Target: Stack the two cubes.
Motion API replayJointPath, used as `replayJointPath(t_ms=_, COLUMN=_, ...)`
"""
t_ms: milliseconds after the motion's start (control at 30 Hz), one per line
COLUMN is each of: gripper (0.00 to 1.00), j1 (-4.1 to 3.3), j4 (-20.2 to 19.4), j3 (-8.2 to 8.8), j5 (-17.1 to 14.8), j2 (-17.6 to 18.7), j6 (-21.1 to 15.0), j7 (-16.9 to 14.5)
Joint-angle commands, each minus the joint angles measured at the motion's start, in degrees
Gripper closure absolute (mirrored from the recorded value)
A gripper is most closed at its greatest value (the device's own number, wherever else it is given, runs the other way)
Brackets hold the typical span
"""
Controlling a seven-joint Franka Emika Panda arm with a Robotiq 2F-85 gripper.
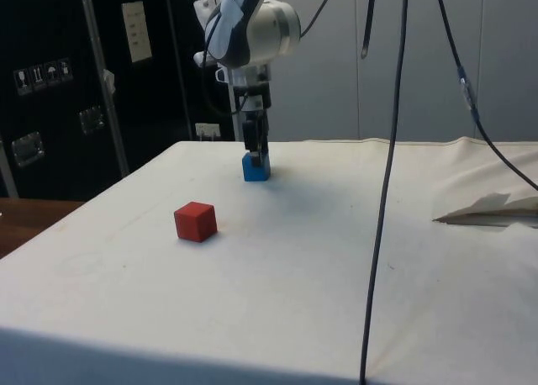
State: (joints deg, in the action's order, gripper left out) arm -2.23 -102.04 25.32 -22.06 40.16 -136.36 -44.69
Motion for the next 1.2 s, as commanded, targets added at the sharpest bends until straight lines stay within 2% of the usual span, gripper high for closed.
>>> replayJointPath(t_ms=0, gripper=0.00, j1=-0.11, j4=0.1, j3=-0.11, j5=-0.2, j2=0.1, j6=-0.3, j7=0.3)
replayJointPath(t_ms=33, gripper=0.00, j1=-0.06, j4=0.0, j3=0.00, j5=0.0, j2=0.0, j6=0.0, j7=0.1)
replayJointPath(t_ms=67, gripper=0.00, j1=-0.34, j4=0.1, j3=-0.17, j5=-0.2, j2=0.1, j6=-0.3, j7=0.8)
replayJointPath(t_ms=233, gripper=0.00, j1=-0.80, j4=0.1, j3=-0.34, j5=-0.2, j2=0.1, j6=-0.3, j7=2.0)
replayJointPath(t_ms=533, gripper=0.02, j1=-0.63, j4=0.1, j3=-0.74, j5=-1.3, j2=1.1, j6=-1.0, j7=2.0)
replayJointPath(t_ms=600, gripper=0.19, j1=-0.86, j4=-0.1, j3=-0.40, j5=-1.0, j2=1.1, j6=-0.7, j7=2.2)
replayJointPath(t_ms=633, gripper=0.19, j1=-0.63, j4=0.1, j3=-0.74, j5=-1.6, j2=1.3, j6=-1.3, j7=1.9)
replayJointPath(t_ms=667, gripper=0.36, j1=-0.57, j4=0.1, j3=-0.80, j5=-1.7, j2=1.4, j6=-1.3, j7=1.9)
replayJointPath(t_ms=700, gripper=0.60, j1=-0.57, j4=0.2, j3=-0.80, j5=-1.9, j2=1.4, j6=-1.4, j7=1.8)
replayJointPath(t_ms=800, gripper=0.93, j1=-0.57, j4=0.2, j3=-0.86, j5=-2.0, j2=1.5, j6=-1.5, j7=1.8)
replayJointPath(t_ms=833, gripper=1.00, j1=-0.57, j4=0.2, j3=-0.86, j5=-2.0, j2=1.5, j6=-1.5, j7=1.8)
replayJointPath(t_ms=900, gripper=1.00, j1=-0.52, j4=0.2, j3=-0.86, j5=-2.1, j2=1.5, j6=-1.5, j7=1.8)
replayJointPath(t_ms=933, gripper=1.00, j1=-0.86, j4=0.0, j3=-0.40, j5=-1.4, j2=1.3, j6=-1.0, j7=2.1)
replayJointPath(t_ms=967, gripper=1.00, j1=-0.52, j4=0.2, j3=-0.92, j5=-2.1, j2=1.5, j6=-1.5, j7=1.8)
replayJointPath(t_ms=1100, gripper=1.00, j1=-0.57, j4=0.1, j3=-0.86, j5=-2.0, j2=1.4, j6=-1.5, j7=1.8)
replayJointPath(t_ms=1167, gripper=1.00, j1=-1.15, j4=-0.1, j3=-0.40, j5=-1.4, j2=0.5, j6=-0.7, j7=2.3)
